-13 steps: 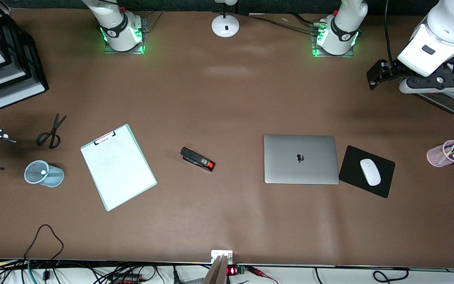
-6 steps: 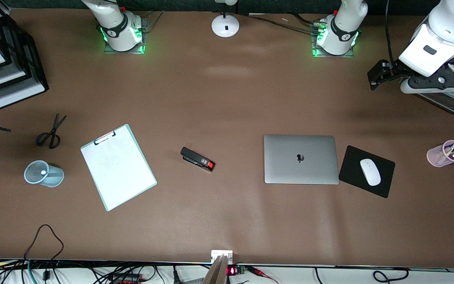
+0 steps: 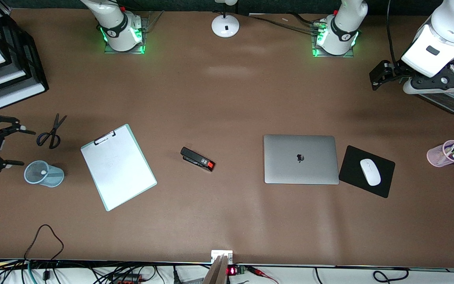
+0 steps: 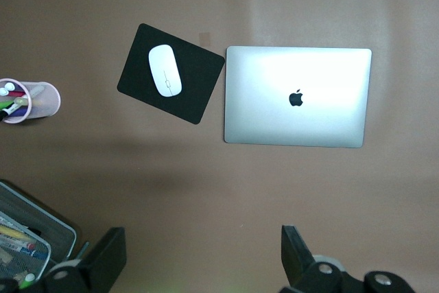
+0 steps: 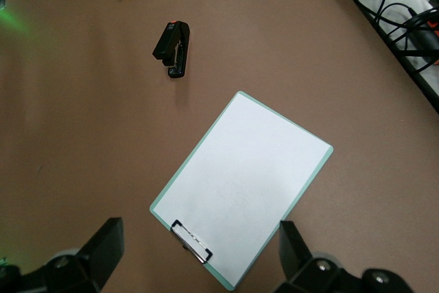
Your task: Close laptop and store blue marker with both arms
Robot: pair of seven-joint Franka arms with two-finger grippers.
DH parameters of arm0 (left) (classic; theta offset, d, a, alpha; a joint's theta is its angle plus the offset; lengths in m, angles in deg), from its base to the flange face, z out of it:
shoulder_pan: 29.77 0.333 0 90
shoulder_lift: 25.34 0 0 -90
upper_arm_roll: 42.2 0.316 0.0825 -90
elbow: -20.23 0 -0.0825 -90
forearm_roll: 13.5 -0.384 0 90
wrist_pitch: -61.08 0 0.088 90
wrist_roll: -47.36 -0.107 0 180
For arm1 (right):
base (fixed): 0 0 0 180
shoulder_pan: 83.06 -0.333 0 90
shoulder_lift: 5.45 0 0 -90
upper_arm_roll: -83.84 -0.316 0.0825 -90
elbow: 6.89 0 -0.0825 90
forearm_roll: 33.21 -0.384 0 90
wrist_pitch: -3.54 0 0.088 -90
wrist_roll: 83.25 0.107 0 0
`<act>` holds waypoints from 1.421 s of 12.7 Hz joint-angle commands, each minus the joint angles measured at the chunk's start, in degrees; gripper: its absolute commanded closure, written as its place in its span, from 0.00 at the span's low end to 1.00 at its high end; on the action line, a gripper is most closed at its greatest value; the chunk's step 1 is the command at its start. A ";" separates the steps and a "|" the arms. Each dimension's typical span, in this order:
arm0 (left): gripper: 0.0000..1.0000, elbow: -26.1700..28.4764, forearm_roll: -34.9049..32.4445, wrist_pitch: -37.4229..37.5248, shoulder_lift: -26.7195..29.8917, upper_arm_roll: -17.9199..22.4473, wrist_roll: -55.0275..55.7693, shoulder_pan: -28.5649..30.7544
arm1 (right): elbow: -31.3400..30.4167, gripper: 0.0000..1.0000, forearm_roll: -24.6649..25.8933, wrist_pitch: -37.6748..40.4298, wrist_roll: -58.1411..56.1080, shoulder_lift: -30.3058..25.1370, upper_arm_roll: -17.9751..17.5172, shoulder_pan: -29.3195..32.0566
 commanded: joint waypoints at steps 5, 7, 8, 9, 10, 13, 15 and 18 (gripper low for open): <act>0.00 -1.13 0.96 0.76 -0.21 -0.20 -1.00 0.64 | -15.13 0.00 8.34 -5.12 24.62 -11.99 0.14 -8.06; 0.00 -1.21 0.96 0.76 -0.21 -0.29 -1.00 0.64 | -19.69 0.00 11.25 -7.93 31.98 -14.54 0.14 -9.03; 0.00 -1.13 0.96 0.76 -0.21 -0.38 -1.00 0.64 | -21.72 0.00 12.39 -8.12 37.51 -15.86 0.14 -9.21; 0.00 -1.21 0.96 0.76 -0.21 -0.38 -1.00 0.64 | -22.43 0.00 13.19 -7.95 42.17 -16.74 0.14 -9.30; 0.00 -1.13 0.96 0.67 -0.21 -0.47 -1.00 0.55 | -22.53 0.00 15.02 -7.51 45.70 -17.10 0.14 -10.00; 0.00 -1.13 0.96 0.76 -0.21 -0.47 -1.00 0.55 | -22.53 0.00 21.70 -5.58 60.71 -17.72 0.14 -11.32; 0.00 -1.13 0.96 0.76 -0.21 -0.47 -1.00 0.64 | -21.92 0.00 25.65 -3.56 66.89 -18.50 0.23 -11.06; 0.00 -1.13 1.05 0.76 -0.21 -0.47 -1.00 0.64 | -18.06 0.00 30.58 -2.06 69.56 -20.00 0.41 -9.31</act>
